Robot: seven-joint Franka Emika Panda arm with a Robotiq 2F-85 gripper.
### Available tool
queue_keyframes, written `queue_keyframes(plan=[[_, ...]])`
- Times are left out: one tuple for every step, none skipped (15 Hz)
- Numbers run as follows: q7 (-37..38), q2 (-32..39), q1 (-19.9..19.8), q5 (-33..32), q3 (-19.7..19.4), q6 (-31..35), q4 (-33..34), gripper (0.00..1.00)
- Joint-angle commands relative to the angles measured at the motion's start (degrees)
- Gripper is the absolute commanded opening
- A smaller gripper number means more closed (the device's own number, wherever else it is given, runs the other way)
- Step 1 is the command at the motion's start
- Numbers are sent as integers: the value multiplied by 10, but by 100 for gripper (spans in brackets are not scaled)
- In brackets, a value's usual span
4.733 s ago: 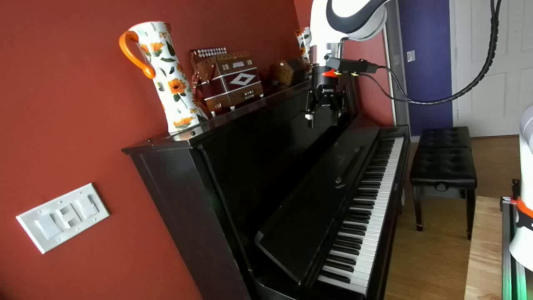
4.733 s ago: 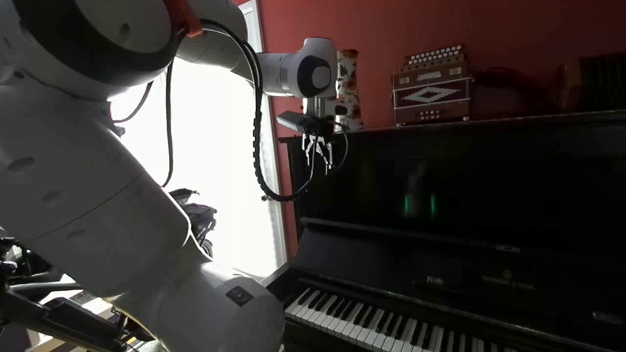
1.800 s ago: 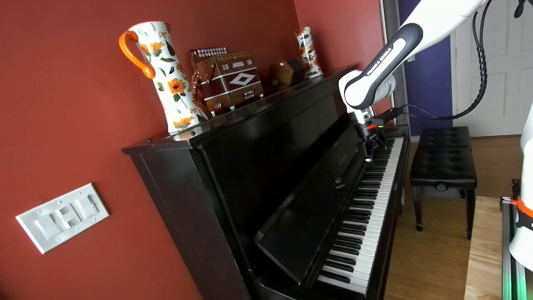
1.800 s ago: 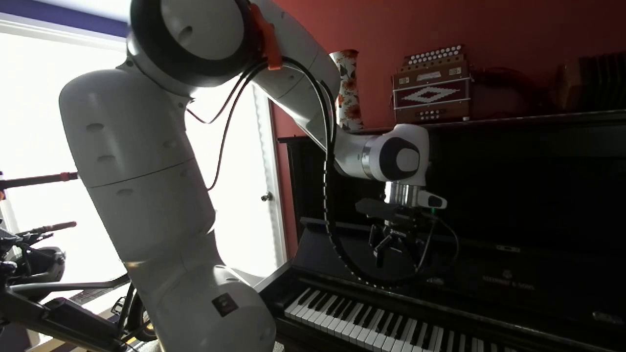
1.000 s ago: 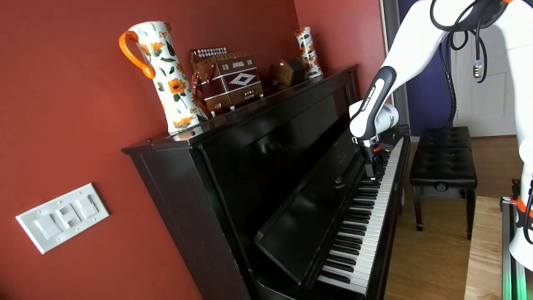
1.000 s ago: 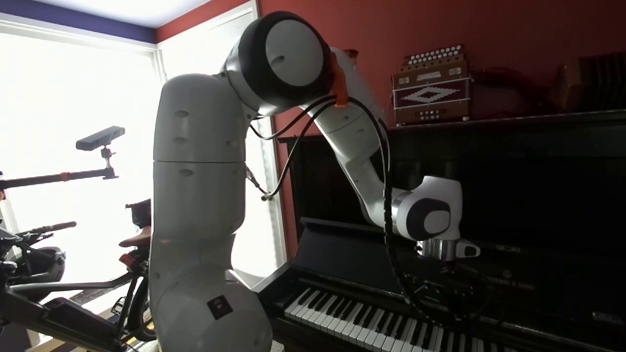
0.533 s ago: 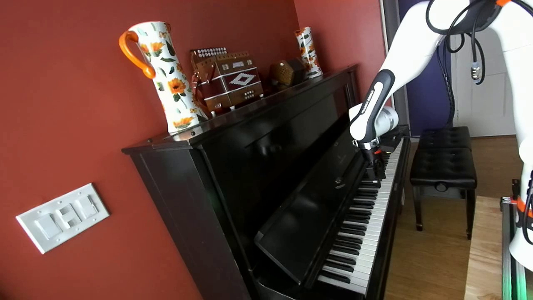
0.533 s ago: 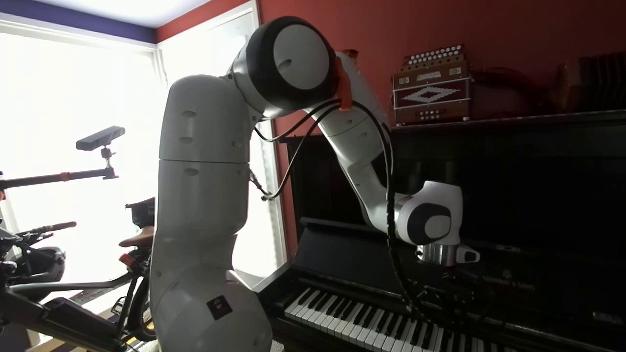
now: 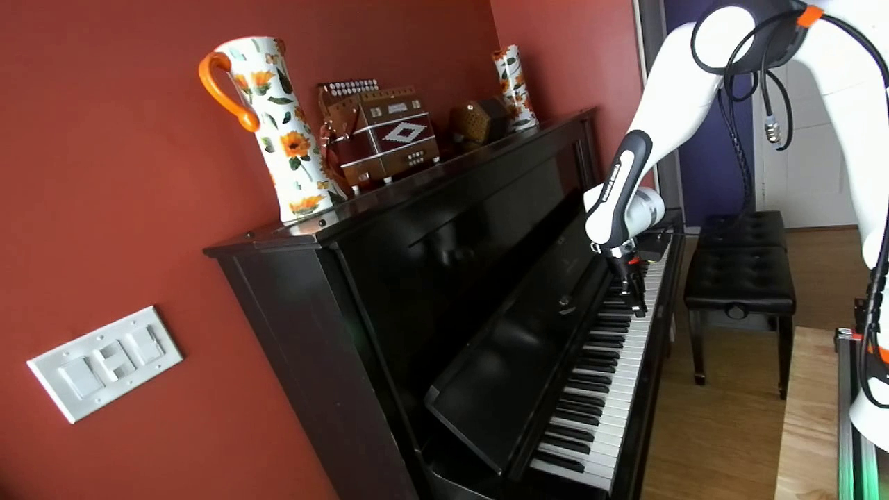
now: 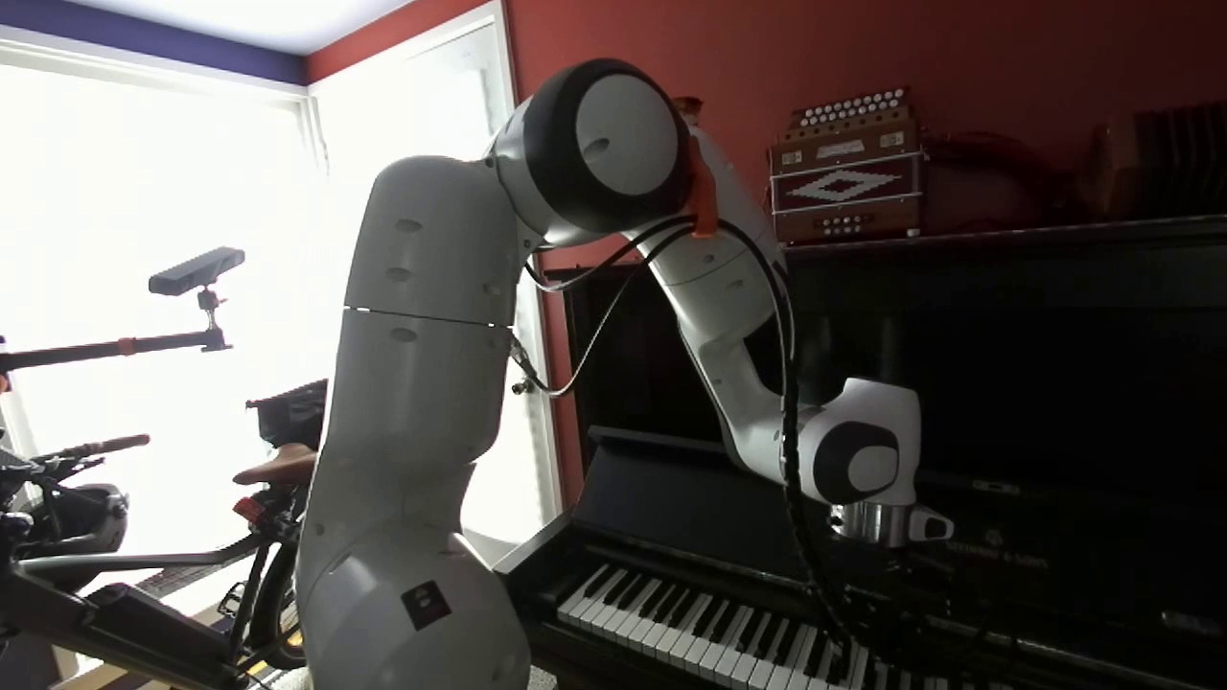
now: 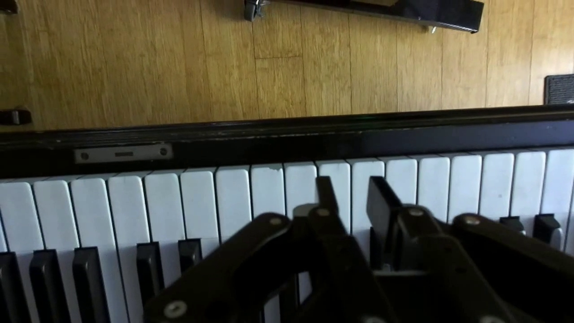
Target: Press a white key in the middle of the piano
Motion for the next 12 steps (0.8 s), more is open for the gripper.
queue_keyframes(plan=[[-24, 36, -22, -4, 11, 16, 20, 0], [-28, 42, -26, -4, 12, 18, 23, 0], [-33, 47, -29, -3, 14, 20, 26, 0], [-39, 51, -33, -2, 17, 22, 28, 0], [-46, 57, -37, -1, 20, 24, 31, 0], [-50, 63, -40, -1, 22, 27, 35, 0], [-57, 67, -42, -2, 25, 26, 37, 0], [-56, 72, -42, -6, 25, 26, 41, 0], [-57, 77, -43, -8, 25, 30, 44, 0], [-58, 82, -44, -10, 25, 33, 47, 0], [-59, 87, -44, -10, 26, 38, 50, 0], [-61, 90, -45, -10, 27, 42, 52, 0]])
